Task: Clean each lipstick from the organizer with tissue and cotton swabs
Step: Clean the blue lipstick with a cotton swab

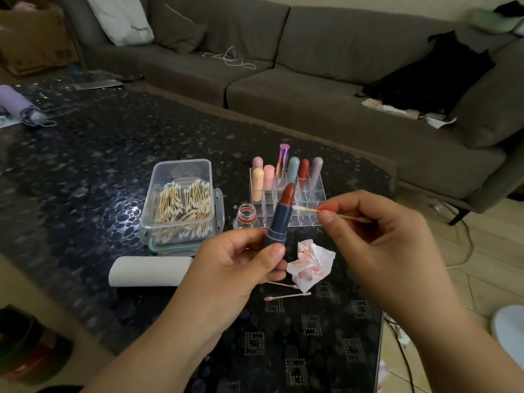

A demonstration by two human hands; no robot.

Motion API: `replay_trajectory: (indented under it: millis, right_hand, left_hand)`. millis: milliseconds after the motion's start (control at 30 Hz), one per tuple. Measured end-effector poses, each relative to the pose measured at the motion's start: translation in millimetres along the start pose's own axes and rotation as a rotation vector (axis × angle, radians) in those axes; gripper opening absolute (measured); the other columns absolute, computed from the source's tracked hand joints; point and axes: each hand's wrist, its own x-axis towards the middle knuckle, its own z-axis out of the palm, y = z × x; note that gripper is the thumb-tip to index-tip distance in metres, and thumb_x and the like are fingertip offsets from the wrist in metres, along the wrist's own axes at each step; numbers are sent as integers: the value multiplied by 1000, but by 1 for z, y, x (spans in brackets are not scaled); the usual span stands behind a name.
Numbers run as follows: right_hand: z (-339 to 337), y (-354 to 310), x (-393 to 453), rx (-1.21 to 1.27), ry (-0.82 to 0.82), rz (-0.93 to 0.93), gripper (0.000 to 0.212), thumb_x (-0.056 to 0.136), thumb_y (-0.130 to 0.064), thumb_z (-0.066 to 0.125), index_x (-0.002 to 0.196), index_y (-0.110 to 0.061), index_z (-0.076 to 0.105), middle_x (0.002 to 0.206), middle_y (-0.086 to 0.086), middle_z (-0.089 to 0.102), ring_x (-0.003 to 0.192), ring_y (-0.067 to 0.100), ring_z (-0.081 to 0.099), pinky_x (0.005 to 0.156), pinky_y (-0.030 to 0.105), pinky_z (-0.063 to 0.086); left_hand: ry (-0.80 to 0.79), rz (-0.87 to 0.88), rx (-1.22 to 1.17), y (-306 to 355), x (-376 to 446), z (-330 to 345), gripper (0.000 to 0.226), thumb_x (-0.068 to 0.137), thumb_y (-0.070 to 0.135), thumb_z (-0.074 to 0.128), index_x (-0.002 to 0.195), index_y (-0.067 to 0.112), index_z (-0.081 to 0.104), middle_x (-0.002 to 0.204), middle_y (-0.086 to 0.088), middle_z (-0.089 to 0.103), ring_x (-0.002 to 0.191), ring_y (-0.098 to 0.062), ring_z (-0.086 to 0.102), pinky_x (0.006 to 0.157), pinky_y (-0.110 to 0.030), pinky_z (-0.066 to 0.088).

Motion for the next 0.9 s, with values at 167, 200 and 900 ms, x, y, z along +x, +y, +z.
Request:
replay_trajectory:
  millis: [167, 200, 900]
  right_hand:
    - [-1, -2, 0, 19, -8, 2, 6, 77, -33, 62, 79, -33, 67, 72, -4, 65, 62, 15, 58, 53, 22, 48]
    - [-2, -3, 0, 23, -6, 2, 5, 77, -32, 63, 79, -33, 67, 72, -3, 65, 62, 16, 58, 53, 21, 48]
    - [-6, -6, 1, 89, -14, 6, 9, 80, -23, 67, 76, -31, 68, 66, 4, 61, 58, 20, 52, 49, 16, 41]
  left_hand:
    - [0, 10, 16, 3, -2, 0, 28, 60, 24, 67, 87, 19, 72, 75, 1, 73, 73, -15, 70, 65, -23, 57]
    - [-1, 12, 19, 3, -2, 0, 27, 60, 24, 67, 86, 19, 72, 75, 1, 73, 72, -15, 71, 65, -23, 56]
    - [-17, 7, 69, 1, -4, -1, 40, 58, 37, 66, 95, 23, 71, 79, 1, 73, 77, -16, 68, 74, -29, 48]
